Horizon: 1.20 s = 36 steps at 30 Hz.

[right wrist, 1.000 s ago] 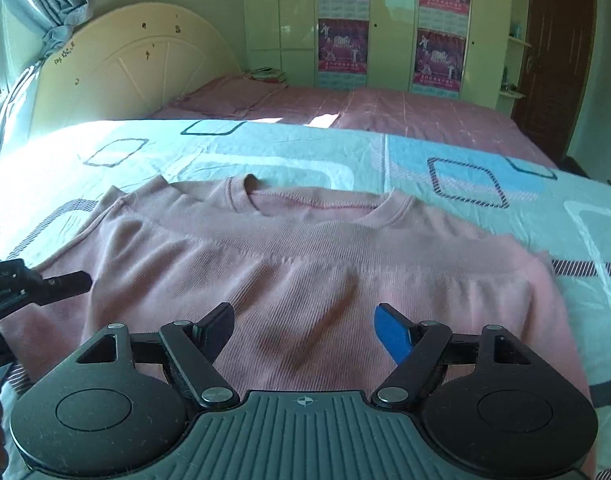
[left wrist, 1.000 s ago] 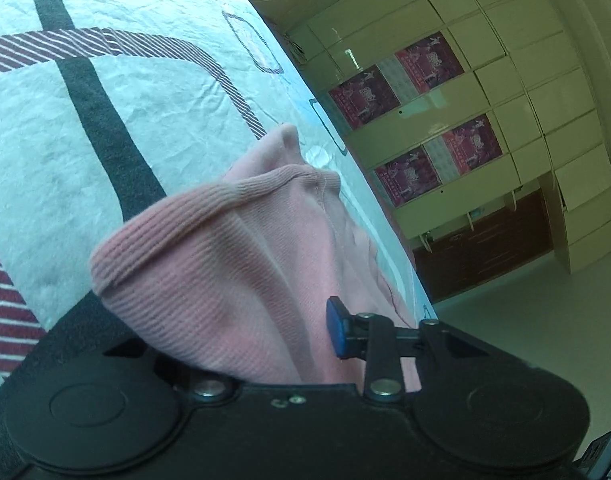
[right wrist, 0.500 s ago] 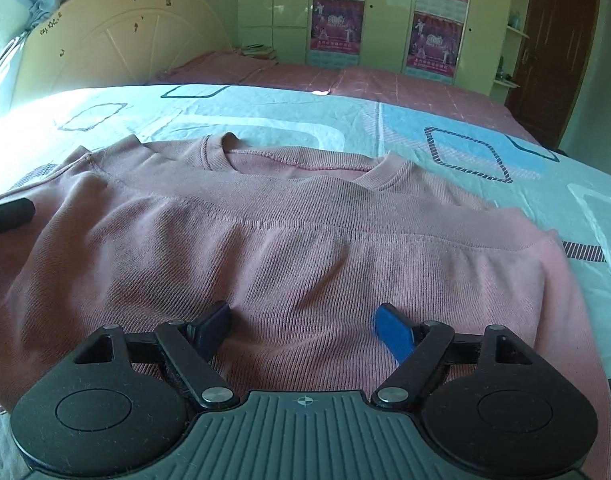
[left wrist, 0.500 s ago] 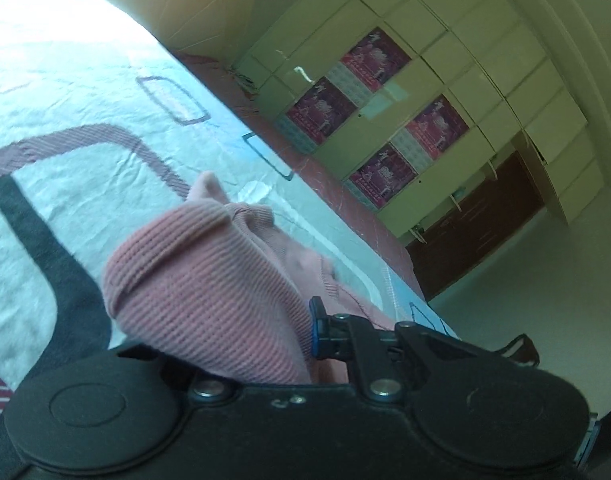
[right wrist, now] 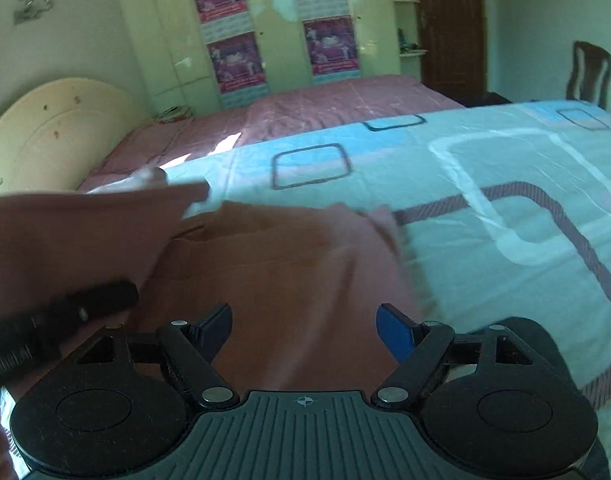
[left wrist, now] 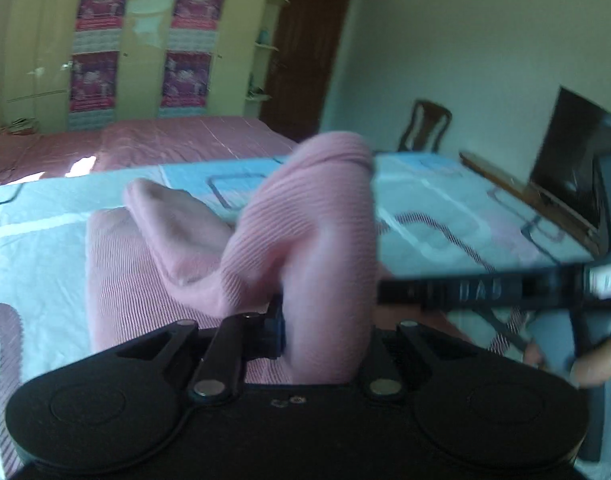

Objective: Fold small clothes

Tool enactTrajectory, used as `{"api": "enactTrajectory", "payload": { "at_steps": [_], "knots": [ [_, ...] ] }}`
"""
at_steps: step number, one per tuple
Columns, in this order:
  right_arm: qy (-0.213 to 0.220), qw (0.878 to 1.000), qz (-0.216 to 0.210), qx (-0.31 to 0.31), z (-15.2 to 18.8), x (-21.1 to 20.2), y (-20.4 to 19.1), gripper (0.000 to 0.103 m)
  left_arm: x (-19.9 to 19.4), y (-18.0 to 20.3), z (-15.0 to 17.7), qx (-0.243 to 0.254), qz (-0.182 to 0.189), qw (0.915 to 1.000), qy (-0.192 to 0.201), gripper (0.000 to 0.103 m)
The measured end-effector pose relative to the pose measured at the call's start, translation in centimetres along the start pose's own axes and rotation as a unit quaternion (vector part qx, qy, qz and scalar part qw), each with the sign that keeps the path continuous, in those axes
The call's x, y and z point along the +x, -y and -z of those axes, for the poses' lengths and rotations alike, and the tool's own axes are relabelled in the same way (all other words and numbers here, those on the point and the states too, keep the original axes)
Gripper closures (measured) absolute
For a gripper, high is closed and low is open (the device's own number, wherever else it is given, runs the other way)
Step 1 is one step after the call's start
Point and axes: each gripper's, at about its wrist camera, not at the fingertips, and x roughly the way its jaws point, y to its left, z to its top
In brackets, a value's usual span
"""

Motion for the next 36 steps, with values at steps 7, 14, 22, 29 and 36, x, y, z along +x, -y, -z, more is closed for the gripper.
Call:
{"api": "enactTrajectory", "payload": {
  "at_steps": [7,14,22,29,36],
  "knots": [
    [-0.019,0.994,-0.079,0.070,-0.4,-2.1,3.2,0.025,-1.8,3.6,3.4,0.066,0.031,0.9973,-0.005,0.045],
    [-0.059,0.985,-0.140,0.084,0.1,-0.6,0.9,0.025,-5.9,2.3,4.2,0.042,0.015,0.9989,0.018,0.041],
    [-0.116,0.977,-0.156,0.083,2.0,0.9,-0.4,0.071,-7.5,-3.4,3.9,-0.060,-0.074,0.9952,0.022,0.042],
    [-0.098,0.979,-0.177,0.029,1.7,-0.3,-2.1,0.072,-6.6,-6.0,3.5,-0.106,-0.081,0.9911,0.005,0.042],
    [-0.097,0.977,-0.182,0.060,0.9,3.4,-2.7,0.072,-6.8,-6.6,4.7,-0.134,-0.076,0.9881,0.002,0.041]
  ]
}}
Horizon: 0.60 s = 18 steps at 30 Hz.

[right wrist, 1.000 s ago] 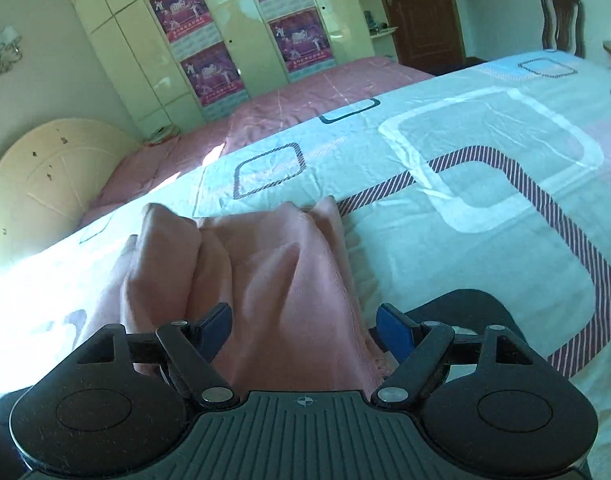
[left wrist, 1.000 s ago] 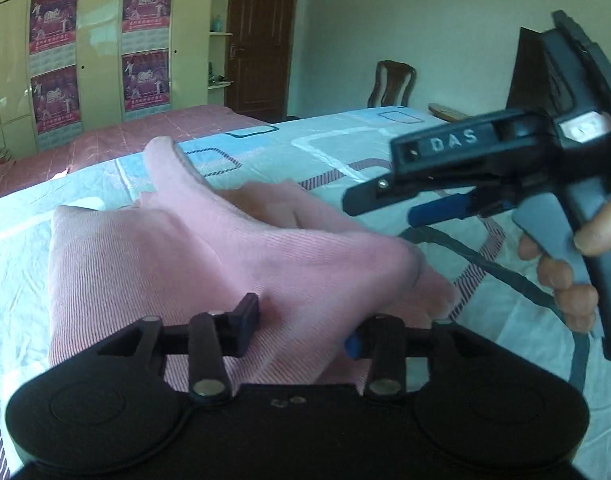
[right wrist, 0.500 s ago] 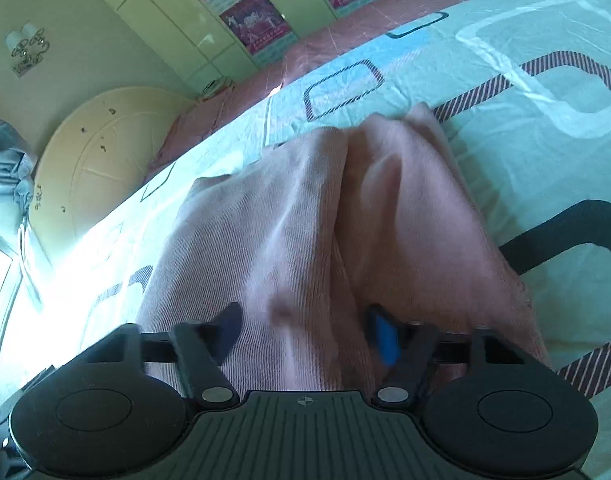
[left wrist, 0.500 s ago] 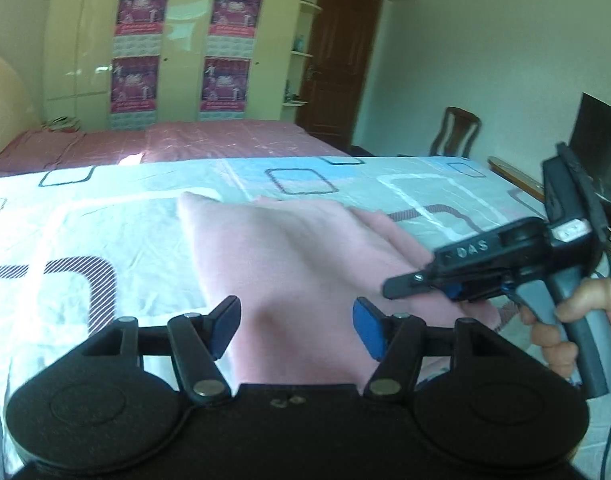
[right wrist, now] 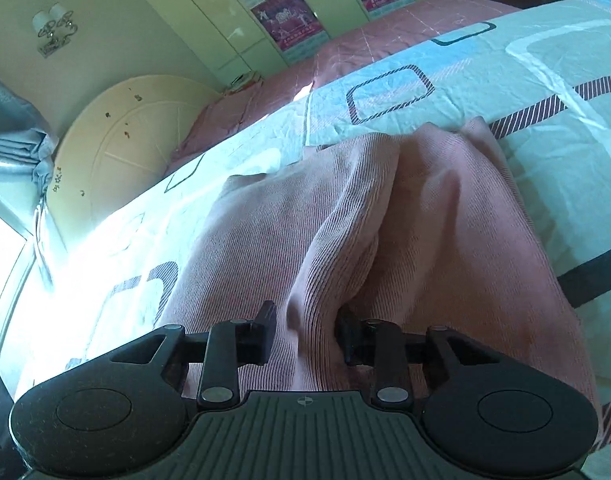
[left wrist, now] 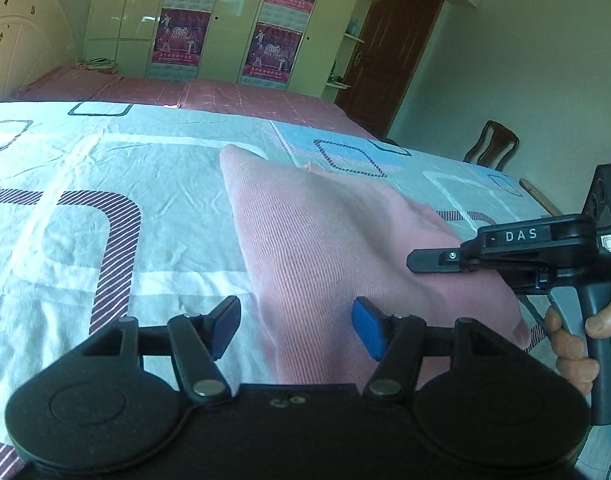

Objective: Fold small clothes

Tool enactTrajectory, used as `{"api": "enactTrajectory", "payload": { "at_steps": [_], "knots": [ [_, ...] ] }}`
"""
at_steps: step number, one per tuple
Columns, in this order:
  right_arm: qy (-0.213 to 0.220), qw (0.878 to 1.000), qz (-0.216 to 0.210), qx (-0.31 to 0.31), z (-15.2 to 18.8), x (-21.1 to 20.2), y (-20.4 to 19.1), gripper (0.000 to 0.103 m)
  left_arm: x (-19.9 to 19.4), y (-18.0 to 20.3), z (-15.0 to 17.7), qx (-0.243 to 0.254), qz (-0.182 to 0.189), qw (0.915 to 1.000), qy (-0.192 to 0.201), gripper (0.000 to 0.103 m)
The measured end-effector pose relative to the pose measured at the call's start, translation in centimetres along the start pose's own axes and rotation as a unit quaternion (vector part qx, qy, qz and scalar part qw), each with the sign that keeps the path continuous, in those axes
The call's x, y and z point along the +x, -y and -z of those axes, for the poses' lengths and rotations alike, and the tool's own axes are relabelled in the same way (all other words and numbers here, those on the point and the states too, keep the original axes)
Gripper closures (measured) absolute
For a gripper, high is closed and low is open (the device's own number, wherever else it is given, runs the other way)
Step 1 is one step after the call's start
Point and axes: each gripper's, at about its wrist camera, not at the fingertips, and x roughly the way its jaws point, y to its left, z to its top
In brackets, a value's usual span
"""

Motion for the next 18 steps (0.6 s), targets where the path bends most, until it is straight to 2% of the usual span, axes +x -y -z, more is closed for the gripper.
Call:
{"api": "enactTrajectory", "payload": {
  "at_steps": [1,3,8,12,15,18],
  "knots": [
    [-0.001,1.000,0.003,0.001,-0.1,0.2,0.0,0.072,0.0,-0.1,0.0,-0.001,0.000,1.0000,0.001,0.041],
    [-0.001,1.000,0.010,-0.009,-0.4,0.0,-0.3,0.092,-0.1,-0.1,-0.1,-0.002,-0.001,1.0000,0.005,0.041],
    [0.043,0.995,0.053,-0.070,-2.1,-2.4,-1.2,0.093,-0.1,0.5,-1.2,-0.009,0.011,0.9997,0.019,0.041],
    [0.062,0.989,0.089,-0.101,-3.3,-5.2,-0.4,0.093,0.1,2.0,-1.7,-0.008,0.036,0.9990,0.024,0.041],
    [0.032,0.992,0.089,-0.079,-3.0,-5.8,2.1,0.092,1.2,2.9,-1.1,-0.012,0.051,0.9987,0.003,0.041],
    [0.012,0.992,0.115,-0.051,-1.4,-4.6,4.4,0.092,2.5,3.9,0.0,0.006,0.046,0.9988,-0.016,0.036]
  ]
}}
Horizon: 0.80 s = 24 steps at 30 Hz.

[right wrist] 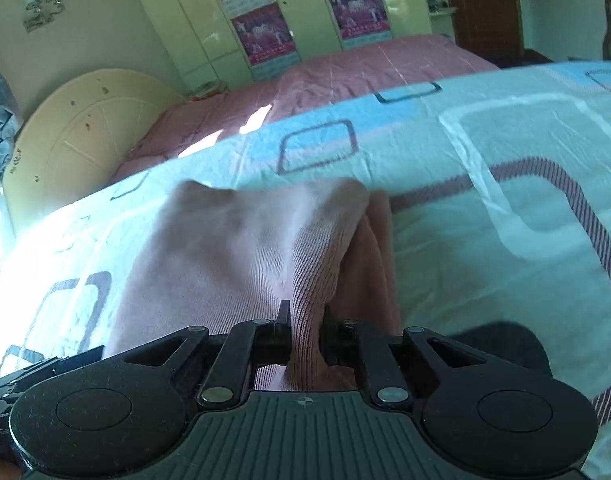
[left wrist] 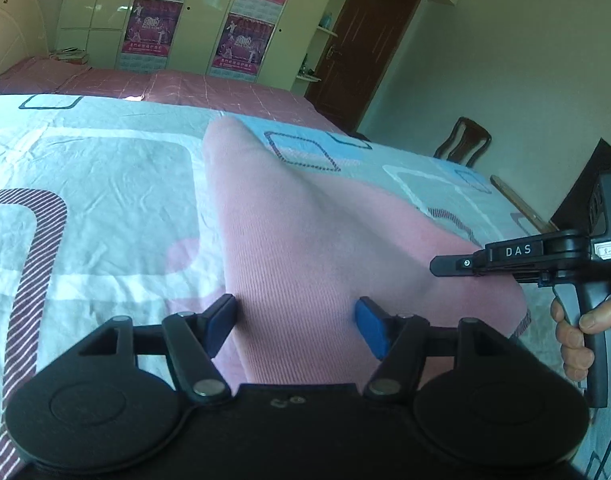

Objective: Fold small clothes

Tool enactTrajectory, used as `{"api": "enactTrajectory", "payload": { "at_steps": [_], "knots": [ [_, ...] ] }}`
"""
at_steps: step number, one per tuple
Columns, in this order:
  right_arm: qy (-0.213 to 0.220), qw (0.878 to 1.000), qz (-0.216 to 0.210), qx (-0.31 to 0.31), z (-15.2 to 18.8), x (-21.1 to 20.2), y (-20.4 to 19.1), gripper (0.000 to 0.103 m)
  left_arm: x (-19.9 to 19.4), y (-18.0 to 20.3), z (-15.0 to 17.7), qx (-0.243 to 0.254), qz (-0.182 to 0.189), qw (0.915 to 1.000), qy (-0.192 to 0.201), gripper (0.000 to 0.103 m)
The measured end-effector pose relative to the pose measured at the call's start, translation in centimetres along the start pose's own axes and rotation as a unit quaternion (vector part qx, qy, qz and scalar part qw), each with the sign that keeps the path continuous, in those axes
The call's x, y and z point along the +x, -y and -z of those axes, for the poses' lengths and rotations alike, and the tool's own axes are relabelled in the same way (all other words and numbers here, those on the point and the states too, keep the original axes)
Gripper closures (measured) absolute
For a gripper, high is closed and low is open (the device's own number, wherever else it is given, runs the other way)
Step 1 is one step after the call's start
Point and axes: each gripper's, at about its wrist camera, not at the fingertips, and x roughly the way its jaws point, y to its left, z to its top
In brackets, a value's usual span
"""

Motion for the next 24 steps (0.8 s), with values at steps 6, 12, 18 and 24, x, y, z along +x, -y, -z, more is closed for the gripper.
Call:
{"api": "enactTrajectory", "payload": {
  "at_steps": [6,12,18,24],
  "knots": [
    [0.014,0.999,0.001,0.034,0.7,-1.1,1.6,0.085,0.6,-0.5,0.5,-0.013,-0.002,0.9997,-0.020,0.034],
    [-0.005,1.000,0.003,0.021,2.8,-3.2,1.7,0.079,0.6,-0.6,0.5,-0.015,-0.007,0.9996,-0.023,0.034],
    [-0.023,0.999,0.038,0.025,4.9,-3.4,2.1,0.098,1.1,-0.2,0.5,-0.025,-0.012,0.9988,-0.041,0.034],
    [-0.008,1.000,0.029,0.007,3.5,-4.9,1.6,0.090,-0.3,-0.3,-1.2,-0.028,-0.008,0.9992,-0.026,0.036]
  ]
}}
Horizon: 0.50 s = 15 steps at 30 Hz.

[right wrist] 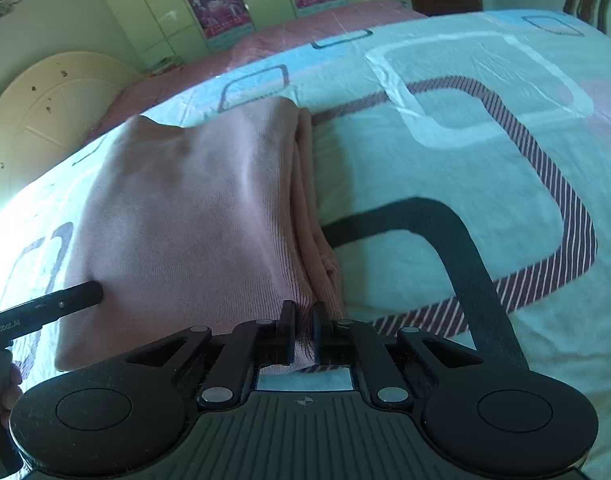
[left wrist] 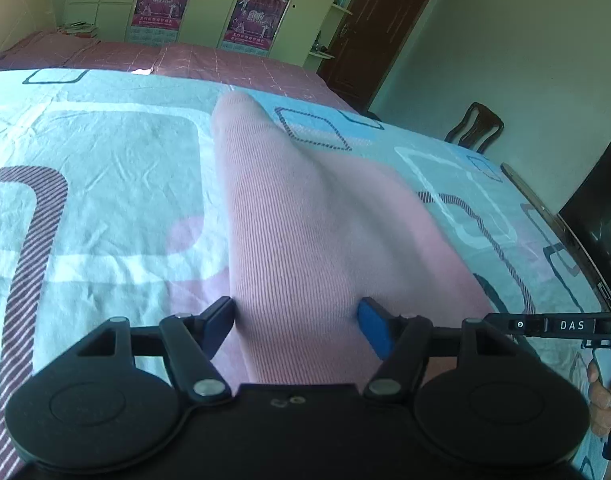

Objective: Fold small clothes

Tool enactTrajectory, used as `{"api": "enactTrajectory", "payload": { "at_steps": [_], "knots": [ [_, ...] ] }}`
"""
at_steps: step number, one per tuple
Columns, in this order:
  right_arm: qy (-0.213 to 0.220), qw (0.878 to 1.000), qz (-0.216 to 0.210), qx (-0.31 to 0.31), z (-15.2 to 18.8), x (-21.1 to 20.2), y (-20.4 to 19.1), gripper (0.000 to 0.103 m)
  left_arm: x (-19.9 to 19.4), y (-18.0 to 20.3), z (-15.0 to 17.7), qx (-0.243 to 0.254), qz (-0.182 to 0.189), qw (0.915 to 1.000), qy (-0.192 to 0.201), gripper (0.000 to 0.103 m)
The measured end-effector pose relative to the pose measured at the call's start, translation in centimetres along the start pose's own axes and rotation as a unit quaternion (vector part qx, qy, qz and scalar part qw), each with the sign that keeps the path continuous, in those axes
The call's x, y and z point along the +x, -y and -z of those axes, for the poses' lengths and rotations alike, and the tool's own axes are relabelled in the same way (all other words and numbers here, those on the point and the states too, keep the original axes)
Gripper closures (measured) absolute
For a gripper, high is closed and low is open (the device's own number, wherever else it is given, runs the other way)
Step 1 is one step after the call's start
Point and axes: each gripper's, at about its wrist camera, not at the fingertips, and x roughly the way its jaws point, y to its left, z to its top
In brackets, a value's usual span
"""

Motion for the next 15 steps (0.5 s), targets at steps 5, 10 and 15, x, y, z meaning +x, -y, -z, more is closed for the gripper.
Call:
{"api": "enactTrajectory", "payload": {
  "at_steps": [5,10,15],
  "knots": [
    [0.047,0.999,-0.005,-0.005,-3.5,0.9,-1.2,0.051,-0.1,-0.5,-3.0,-0.012,-0.001,0.9995,0.030,0.036],
    [0.061,0.998,0.001,0.010,-6.9,4.5,-1.8,0.051,2.9,-1.6,-5.9,-0.040,-0.020,0.9986,0.030,0.038],
    [0.045,0.998,0.001,0.053,-9.5,8.9,-1.4,0.051,5.8,-2.6,-7.1,-0.057,-0.036,0.9973,0.027,0.044]
  ]
}}
